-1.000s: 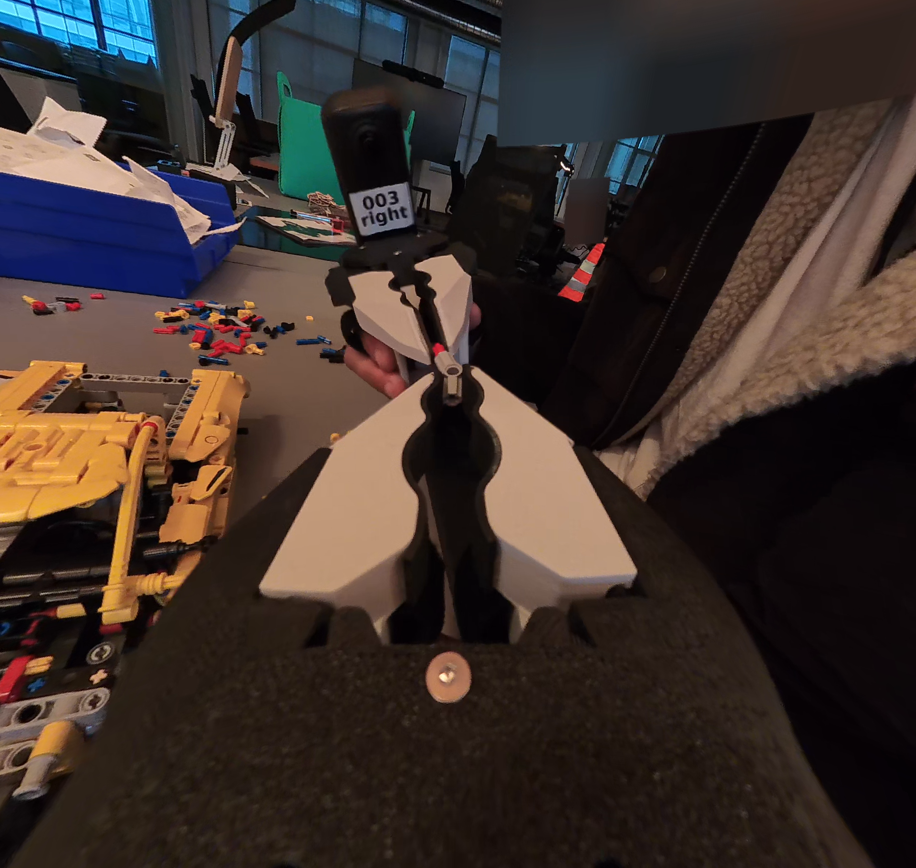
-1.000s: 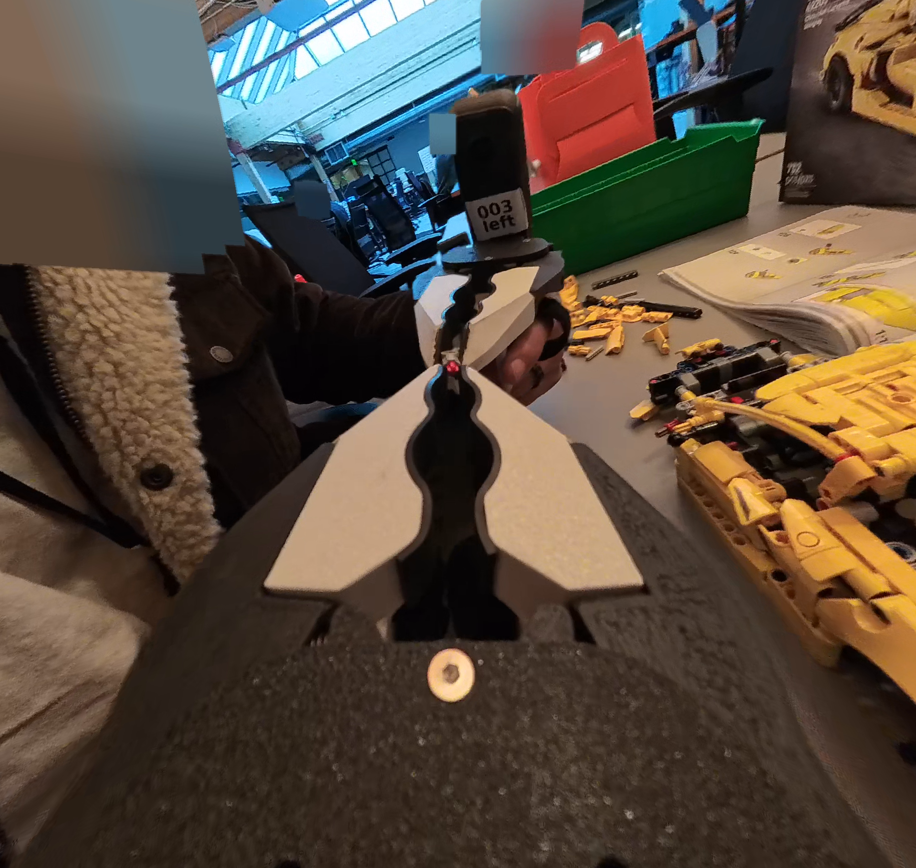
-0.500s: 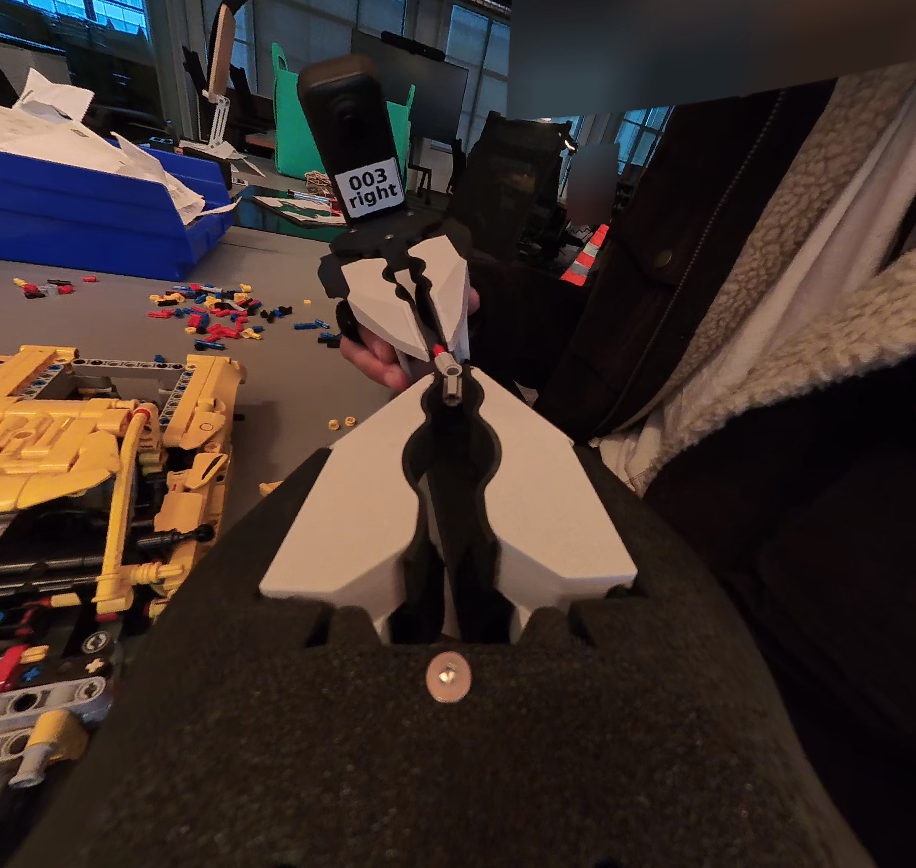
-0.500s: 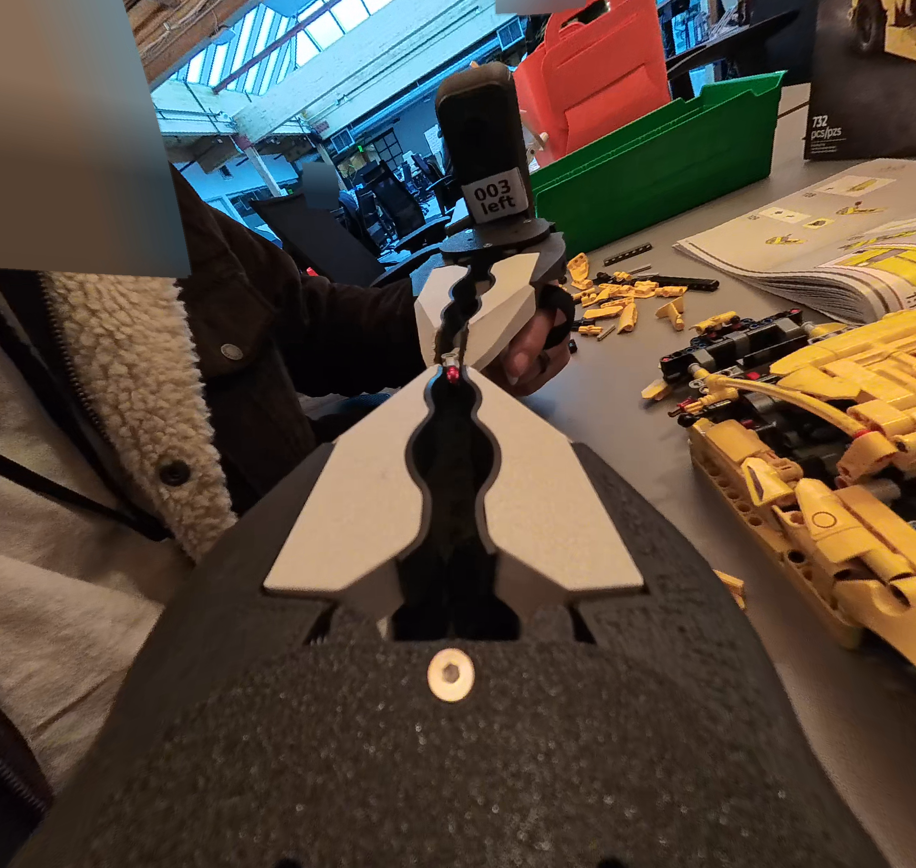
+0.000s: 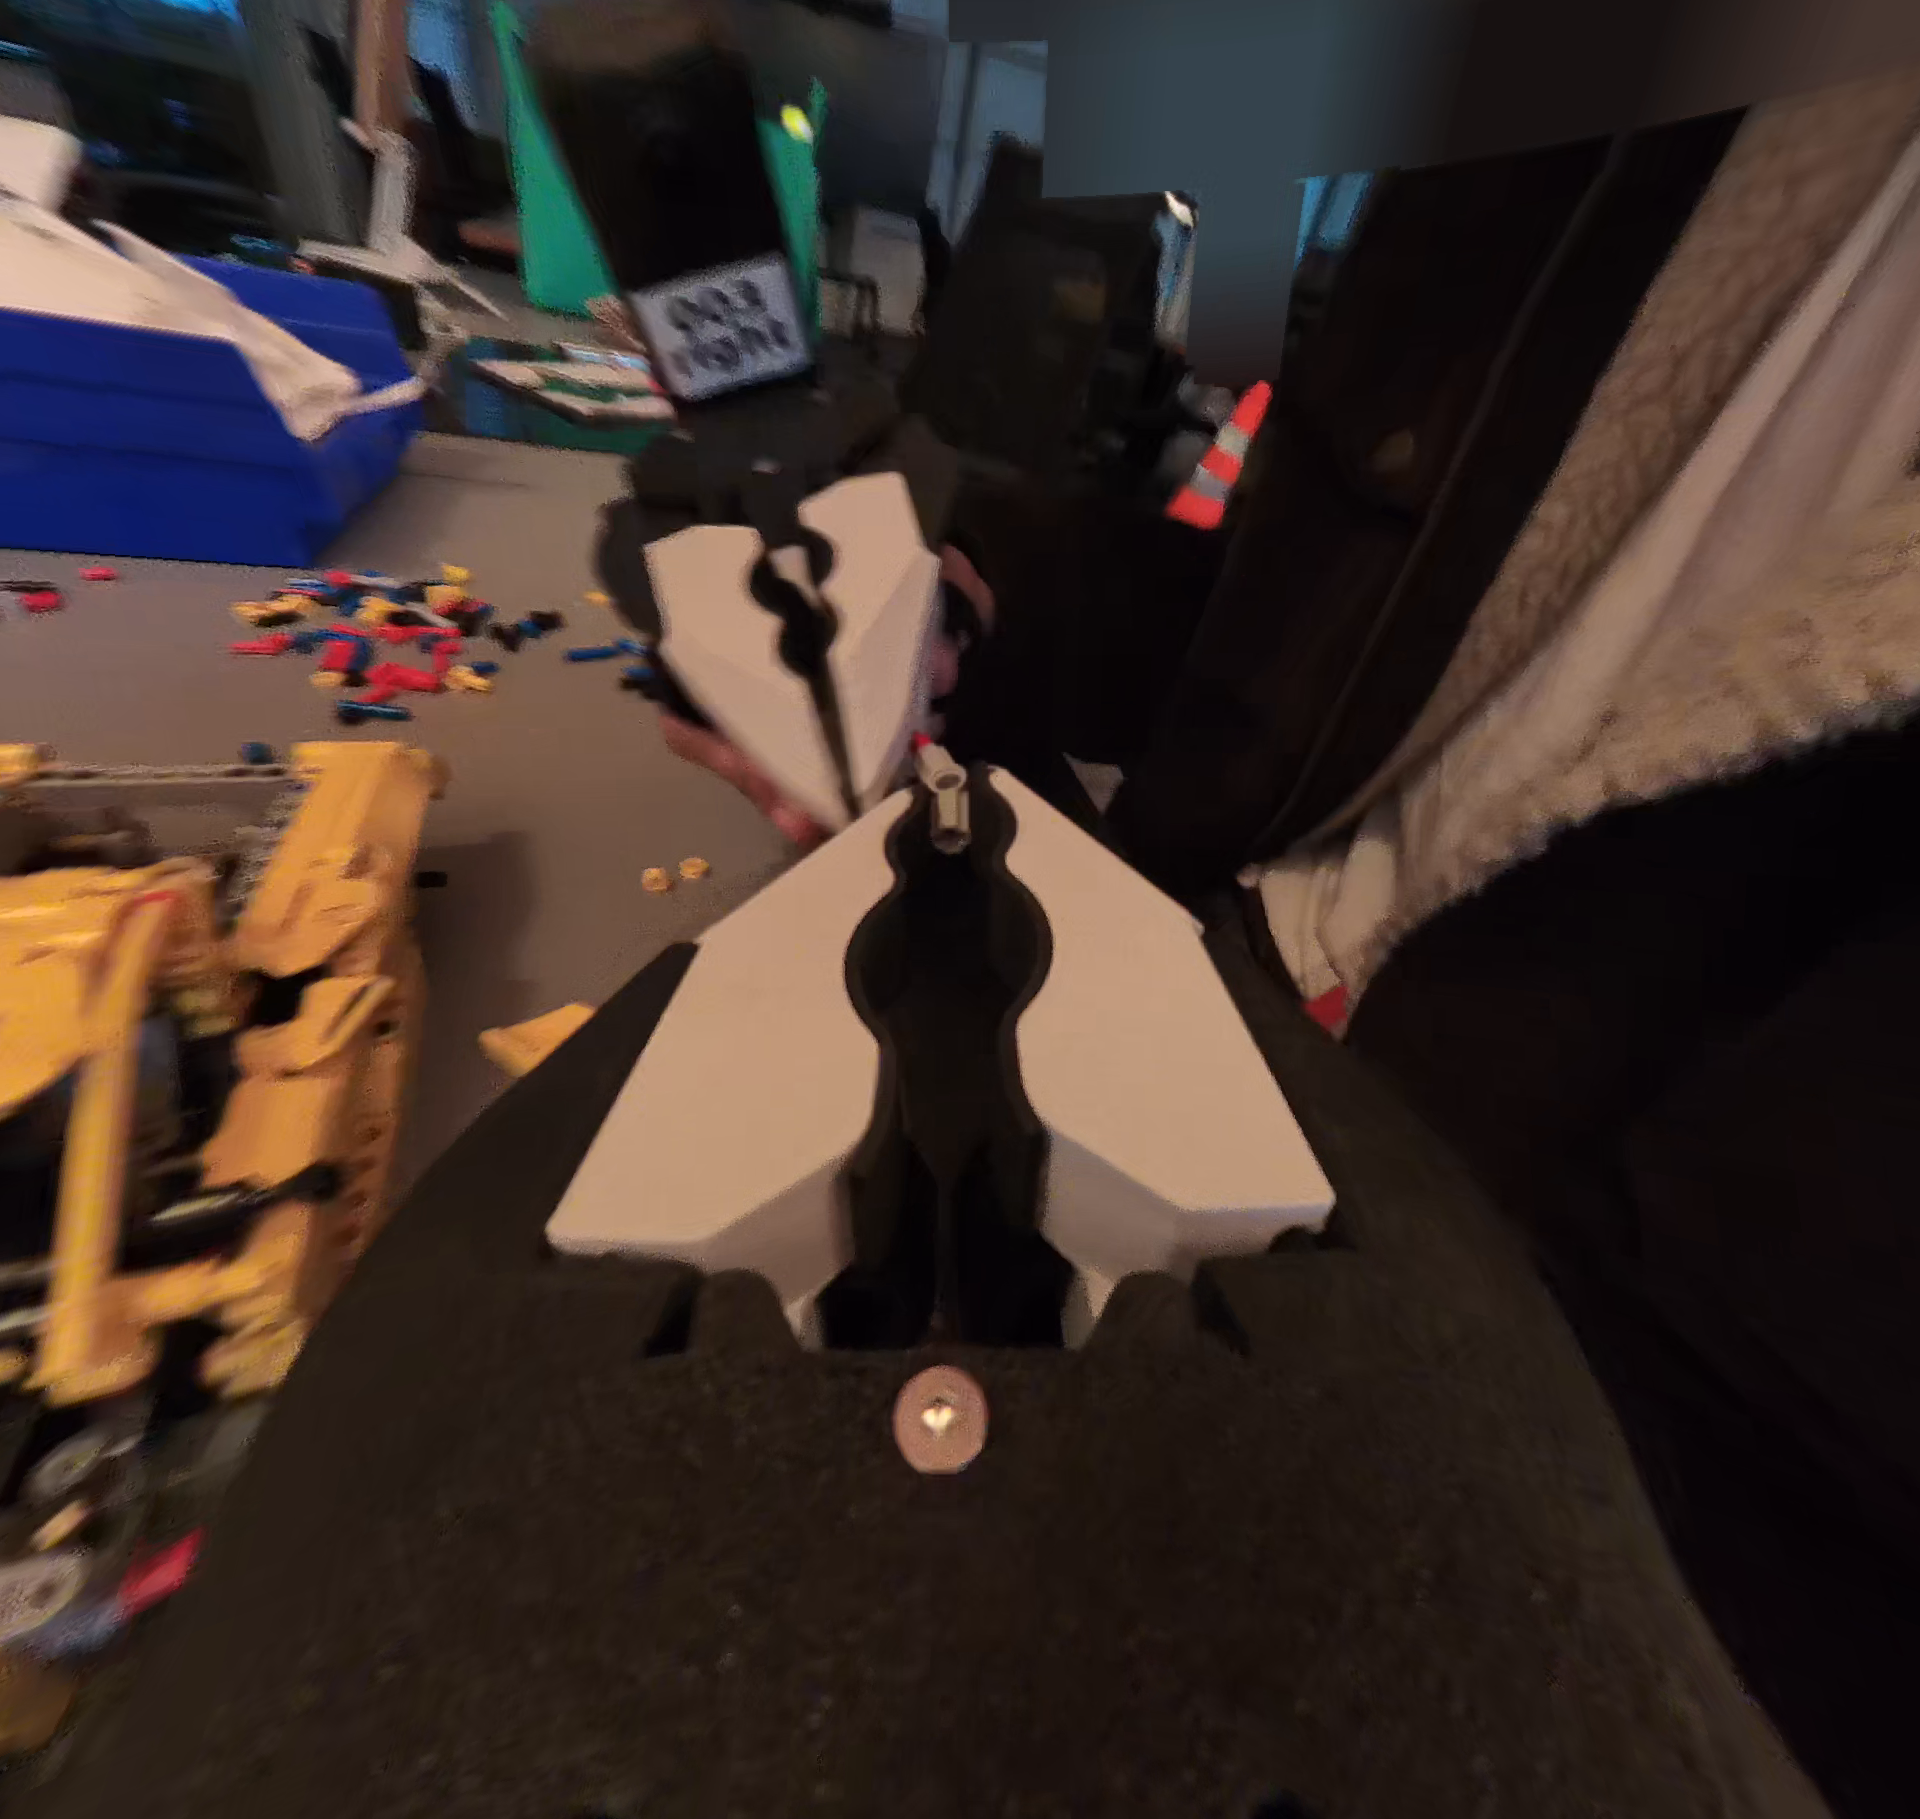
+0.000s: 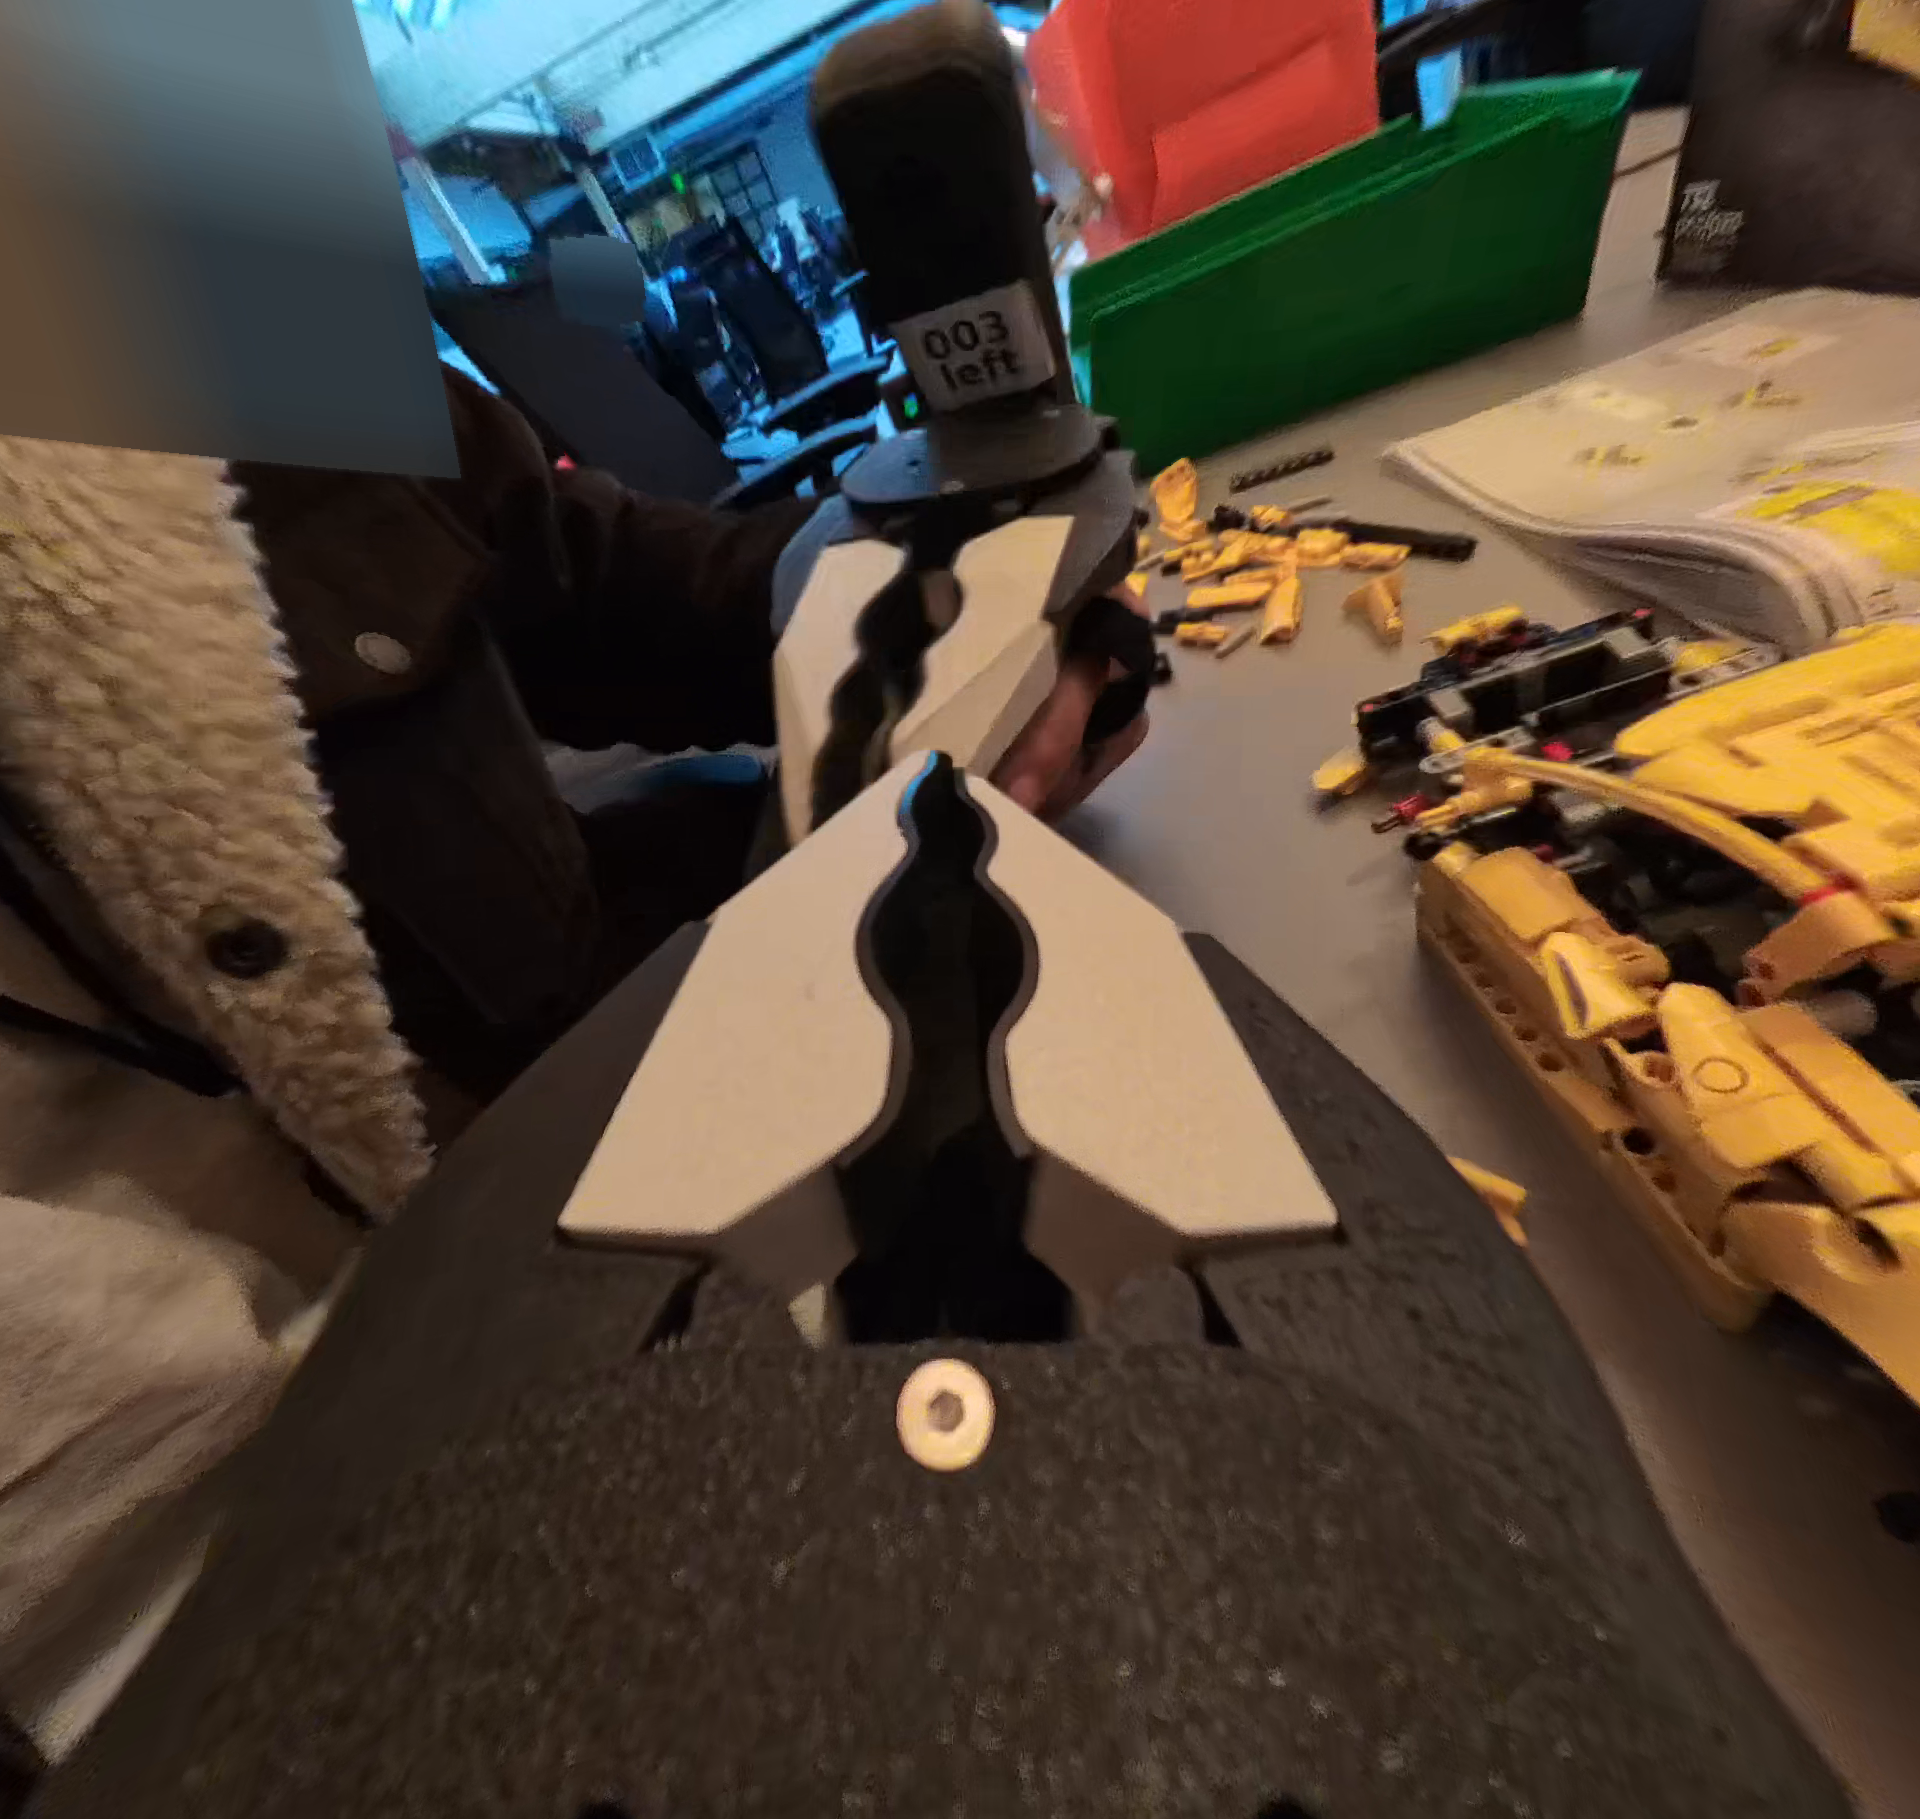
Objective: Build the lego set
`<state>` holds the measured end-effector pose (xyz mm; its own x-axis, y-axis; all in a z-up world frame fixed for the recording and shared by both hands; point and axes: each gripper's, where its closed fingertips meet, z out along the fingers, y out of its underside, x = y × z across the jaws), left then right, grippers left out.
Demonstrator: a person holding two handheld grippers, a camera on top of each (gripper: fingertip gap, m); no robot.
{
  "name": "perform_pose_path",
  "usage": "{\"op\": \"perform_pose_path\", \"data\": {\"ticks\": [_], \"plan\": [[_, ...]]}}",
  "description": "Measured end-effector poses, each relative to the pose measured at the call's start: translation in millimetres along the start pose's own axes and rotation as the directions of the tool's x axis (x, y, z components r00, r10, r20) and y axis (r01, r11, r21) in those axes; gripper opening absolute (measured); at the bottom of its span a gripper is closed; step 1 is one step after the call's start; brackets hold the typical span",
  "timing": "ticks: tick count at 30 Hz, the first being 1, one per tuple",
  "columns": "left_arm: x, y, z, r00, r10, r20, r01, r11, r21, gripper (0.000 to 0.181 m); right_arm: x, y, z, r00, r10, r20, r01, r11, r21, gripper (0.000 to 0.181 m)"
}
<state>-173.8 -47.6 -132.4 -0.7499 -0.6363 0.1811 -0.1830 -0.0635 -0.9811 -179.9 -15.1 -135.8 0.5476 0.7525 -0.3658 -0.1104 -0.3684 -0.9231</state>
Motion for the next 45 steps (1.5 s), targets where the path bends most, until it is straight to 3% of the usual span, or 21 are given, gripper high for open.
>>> {"op": "perform_pose_path", "data": {"ticks": [3,6,9,13,16,18,23,34,42,45], "plan": [[4,-4,5,1.0,-0.013,-0.002,0.013,0.999,0.032,0.007,8,-13,-12,1.0,0.023,-0.019,-0.021,0.997,0.074,0.0],[-2,-8,-4,0.998,0.042,0.049,-0.044,0.998,0.036,0.007,34,-11,-20,0.983,0.002,-0.184,0.011,0.997,0.072,0.0],[-26,-7,-14,0.954,0.143,0.262,-0.144,0.989,-0.016,0.007,51,-6,-22,0.939,-0.061,-0.338,0.067,0.998,0.006,0.018],[-61,-12,-30,0.855,0.08,0.512,-0.09,0.996,-0.005,0.007,58,4,-13,0.813,-0.288,-0.505,0.231,0.957,-0.173,0.061],[-71,-16,-31,0.819,0.026,0.573,-0.052,0.998,0.028,0.007,58,-10,-8,0.671,-0.402,-0.623,0.346,0.913,-0.216,0.06],[-70,-16,-27,0.827,0.021,0.562,-0.048,0.998,0.033,0.007,52,-18,-2,0.65,-0.41,-0.64,0.38,0.904,-0.194,0.061],[-68,-17,-23,0.821,0.056,0.568,-0.082,0.996,0.02,0.007,49,-22,-1,0.692,-0.365,-0.623,0.365,0.921,-0.134,0.05],[-66,-18,-19,0.822,0.043,0.568,-0.093,0.994,0.059,0.006,46,-22,-3,0.673,-0.38,-0.634,0.376,0.915,-0.148,0.048],[-71,-14,-20,0.826,0.044,0.562,-0.07,0.997,0.025,0.007,52,-19,-3,0.682,-0.375,-0.628,0.362,0.919,-0.155,0.048],[-74,-17,-27,0.831,0.011,0.556,-0.045,0.998,0.047,0.007,57,-26,-21,0.705,-0.316,-0.635,0.344,0.935,-0.083,0.045]]}}
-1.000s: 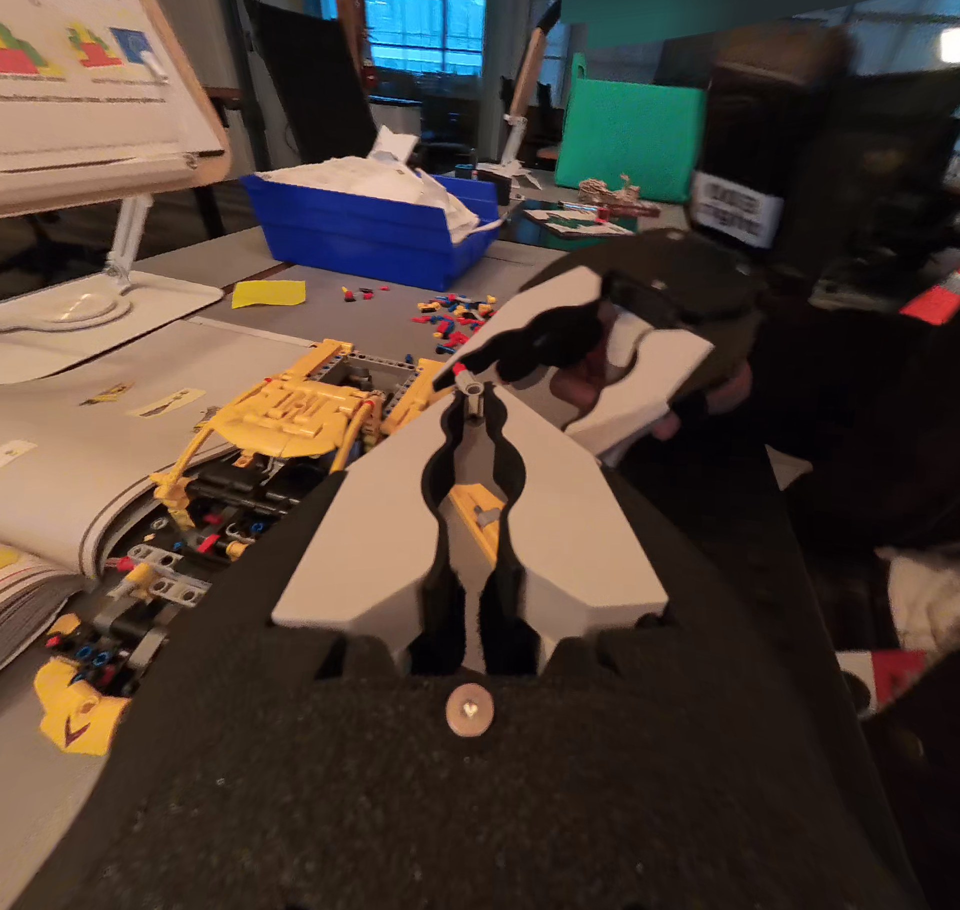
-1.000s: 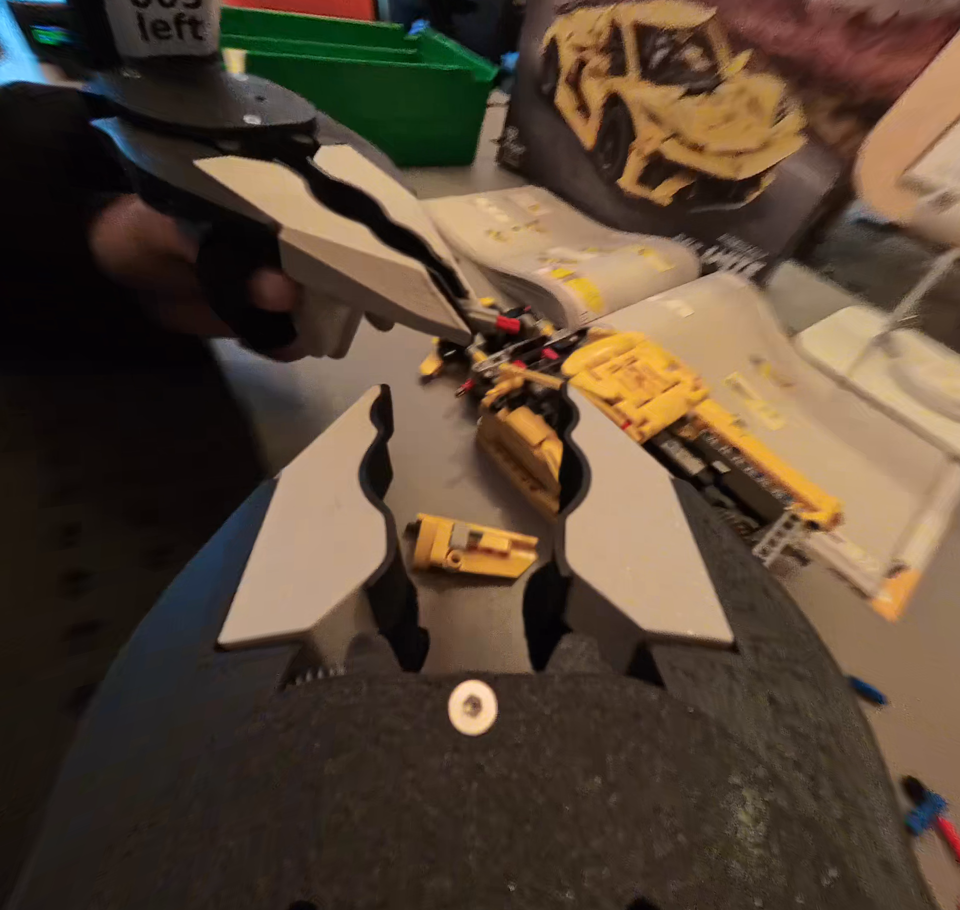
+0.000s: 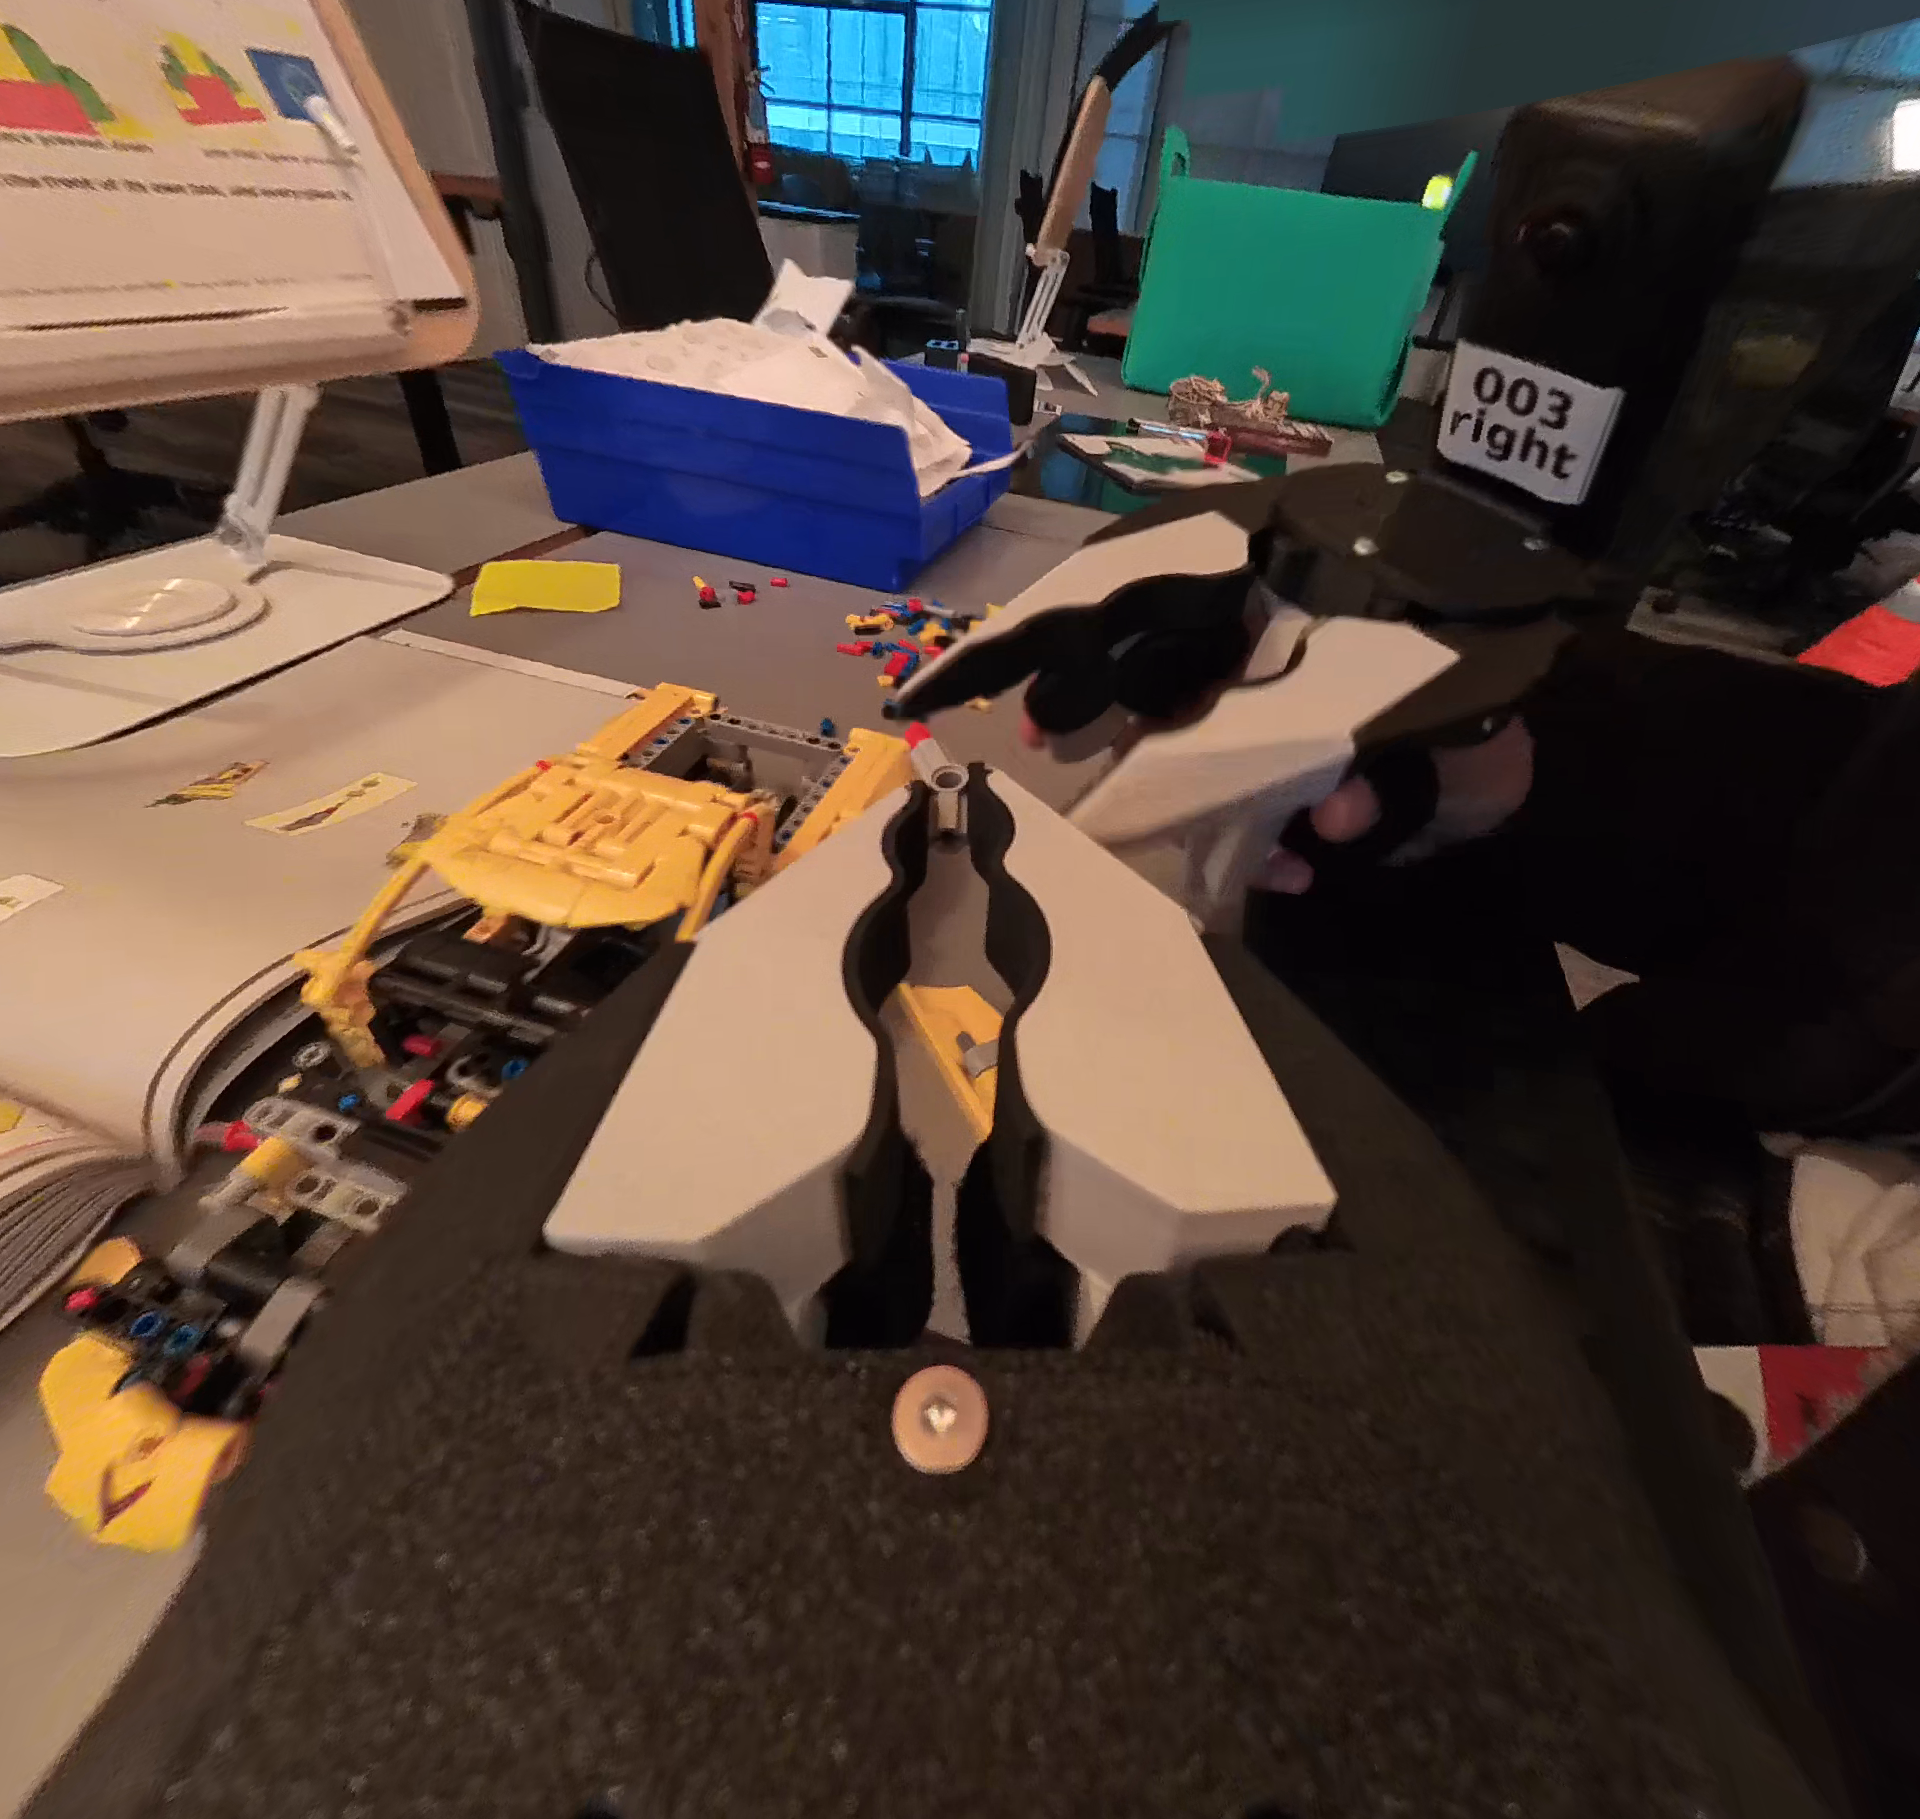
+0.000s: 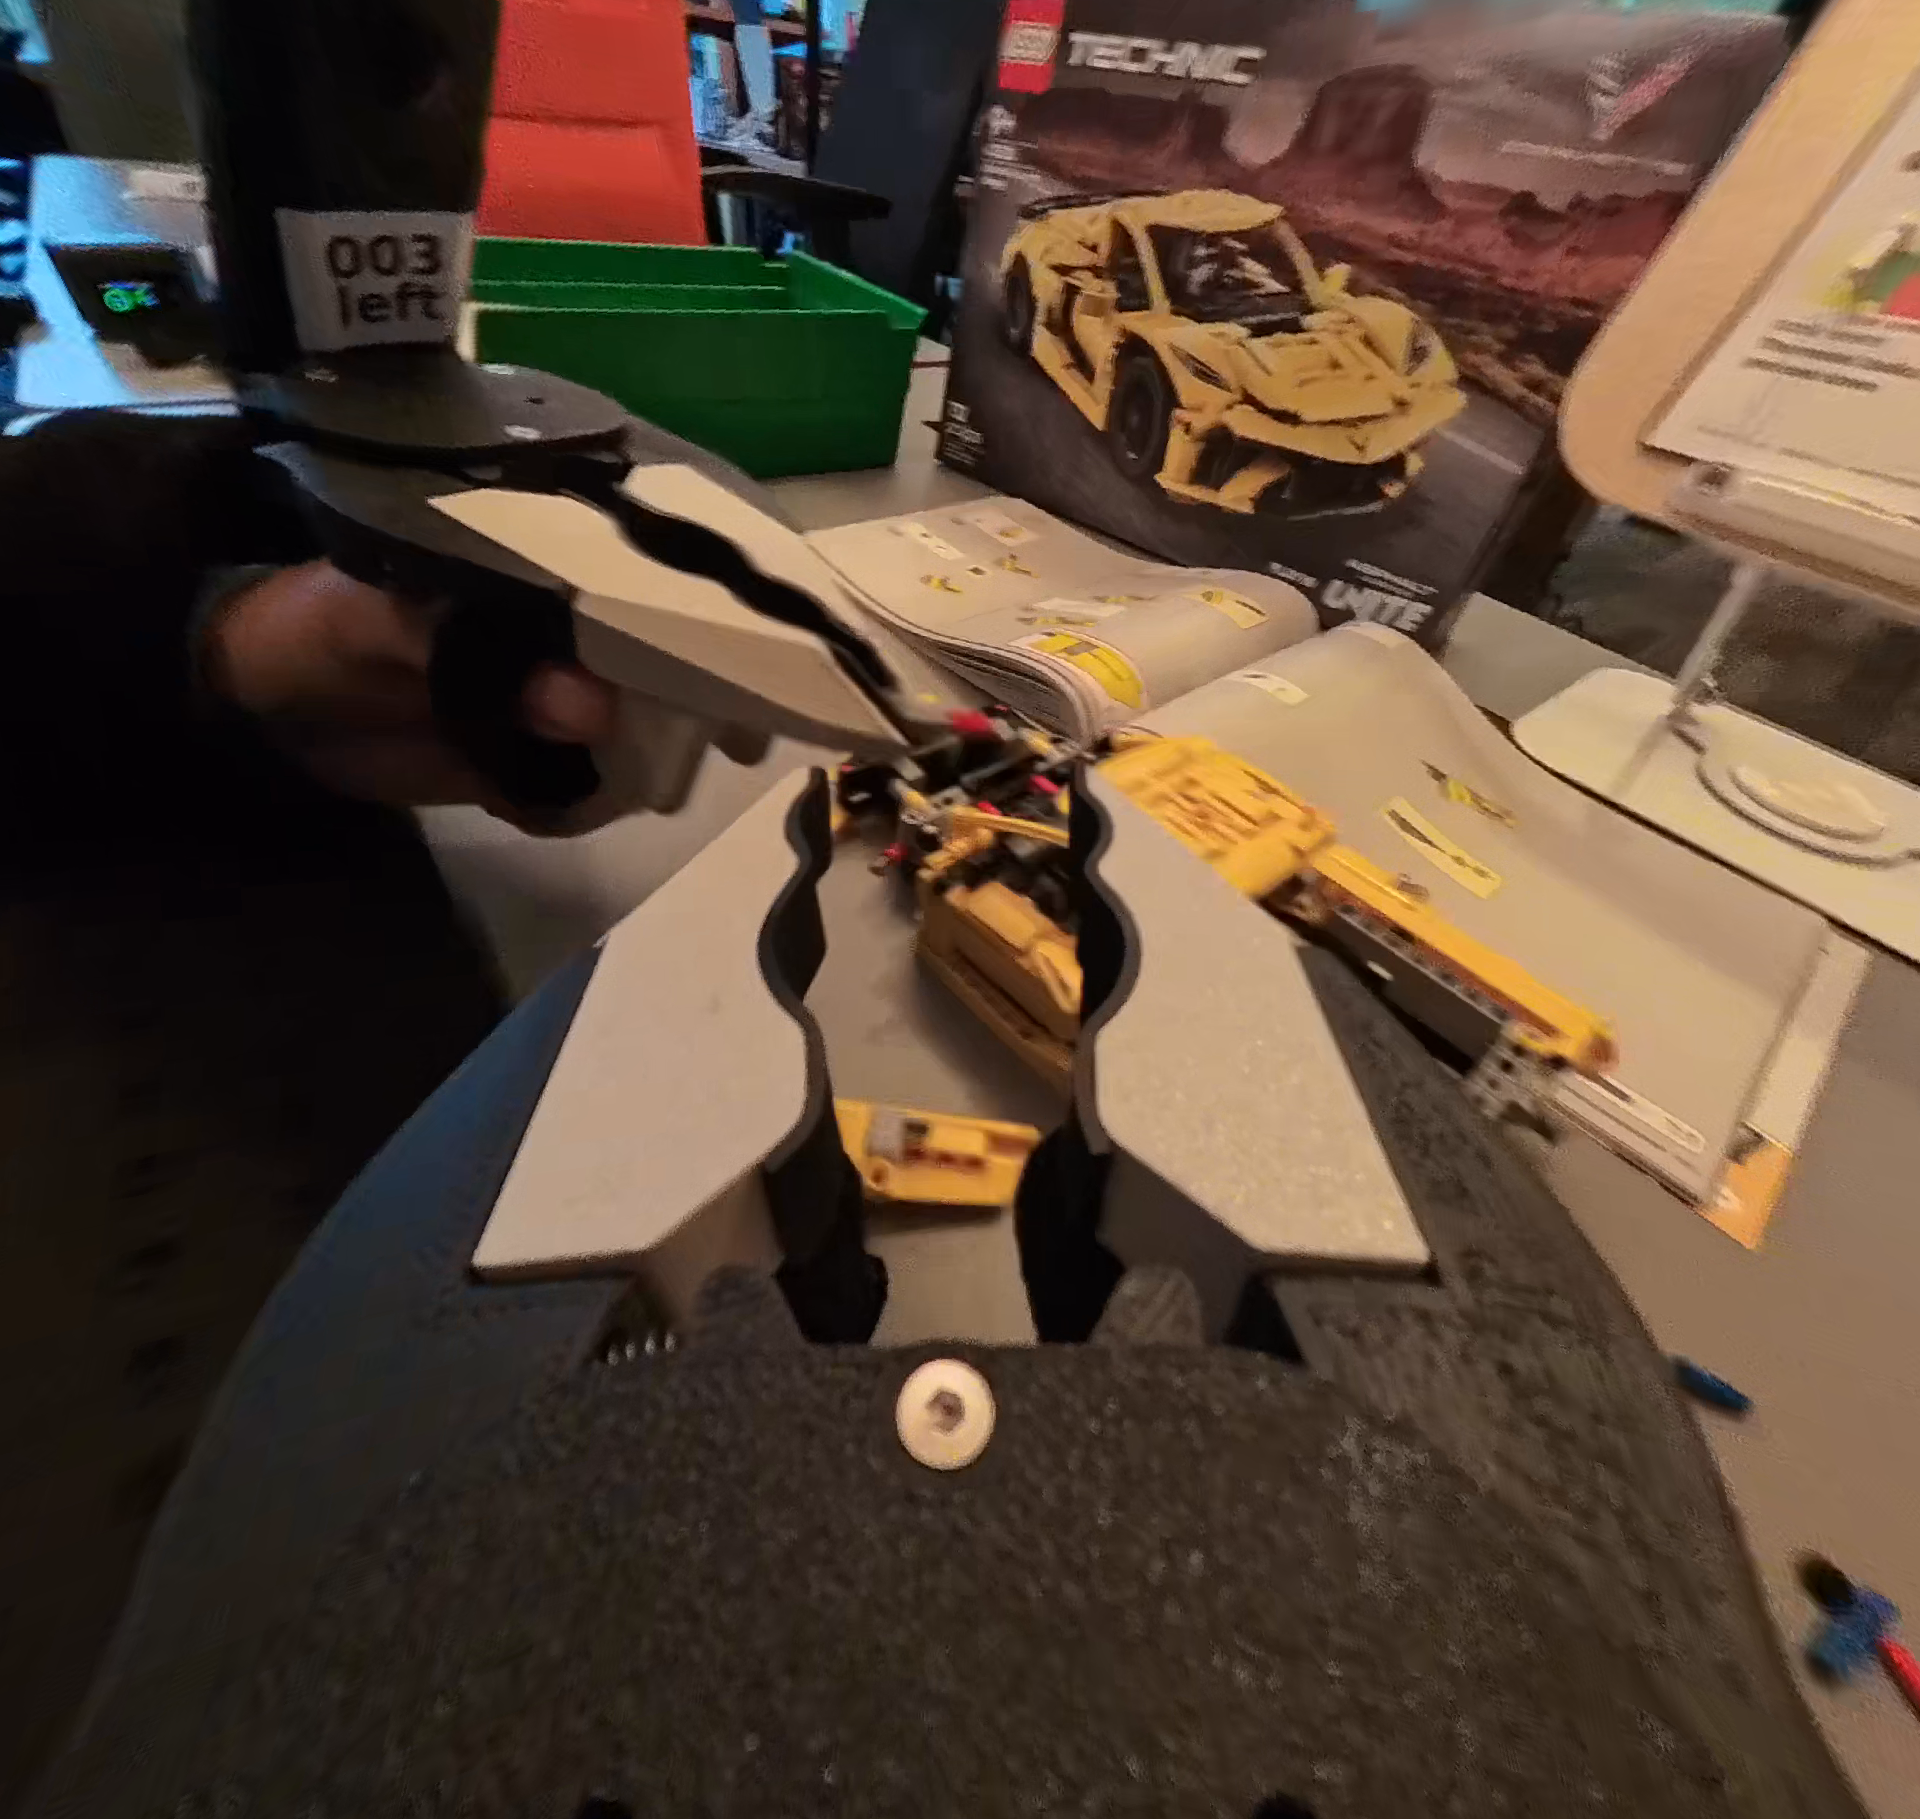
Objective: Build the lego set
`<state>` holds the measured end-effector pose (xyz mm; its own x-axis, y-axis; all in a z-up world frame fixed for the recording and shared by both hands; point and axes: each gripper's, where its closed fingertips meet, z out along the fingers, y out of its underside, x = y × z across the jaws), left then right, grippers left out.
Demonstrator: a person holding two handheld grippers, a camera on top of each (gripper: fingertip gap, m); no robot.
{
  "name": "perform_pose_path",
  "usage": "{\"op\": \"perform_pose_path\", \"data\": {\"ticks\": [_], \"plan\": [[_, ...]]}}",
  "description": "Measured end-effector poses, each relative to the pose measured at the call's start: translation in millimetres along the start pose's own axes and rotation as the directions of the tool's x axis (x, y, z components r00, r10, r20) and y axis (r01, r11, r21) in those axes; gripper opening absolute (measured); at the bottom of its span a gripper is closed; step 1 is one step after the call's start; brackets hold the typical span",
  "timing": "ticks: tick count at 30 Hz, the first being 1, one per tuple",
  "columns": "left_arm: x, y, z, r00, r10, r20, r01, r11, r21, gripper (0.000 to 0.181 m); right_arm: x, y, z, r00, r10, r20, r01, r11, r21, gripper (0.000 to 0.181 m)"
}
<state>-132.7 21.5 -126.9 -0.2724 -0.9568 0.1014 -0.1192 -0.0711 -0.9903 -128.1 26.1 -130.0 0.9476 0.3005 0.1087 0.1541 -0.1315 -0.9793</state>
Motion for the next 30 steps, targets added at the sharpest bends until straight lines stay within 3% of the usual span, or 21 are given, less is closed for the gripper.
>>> {"op": "perform_pose_path", "data": {"ticks": [3,7,11,15,20,30], "plan": [[-16,0,-14,0.994,-0.105,0.012,0.105,0.994,0.012,0.007,36,23,-20,0.998,0.055,0.003,-0.054,0.987,-0.154,0.032],[-25,-7,-20,0.987,-0.161,0.008,0.16,0.986,0.044,0.007,59,77,-62,0.984,0.152,0.092,-0.092,0.879,-0.468,0.025],[-20,-4,-17,0.987,-0.159,-0.007,0.159,0.987,0.029,0.007,48,115,-91,0.976,0.135,0.169,0.008,0.759,-0.651,0.027],[-15,4,-11,0.991,-0.13,-0.014,0.13,0.991,-0.016,0.007,24,120,-87,0.966,0.083,0.246,0.112,0.722,-0.683,0.028],[-9,13,-7,0.997,-0.08,-0.019,0.079,0.995,-0.062,0.007,19,128,-84,0.959,0.106,0.263,0.122,0.683,-0.72,0.023],[6,5,-8,0.995,-0.047,-0.088,0.046,0.999,-0.021,0.007,22,137,-80,0.97,0.039,0.239,0.154,0.66,-0.735,0.01]]}}
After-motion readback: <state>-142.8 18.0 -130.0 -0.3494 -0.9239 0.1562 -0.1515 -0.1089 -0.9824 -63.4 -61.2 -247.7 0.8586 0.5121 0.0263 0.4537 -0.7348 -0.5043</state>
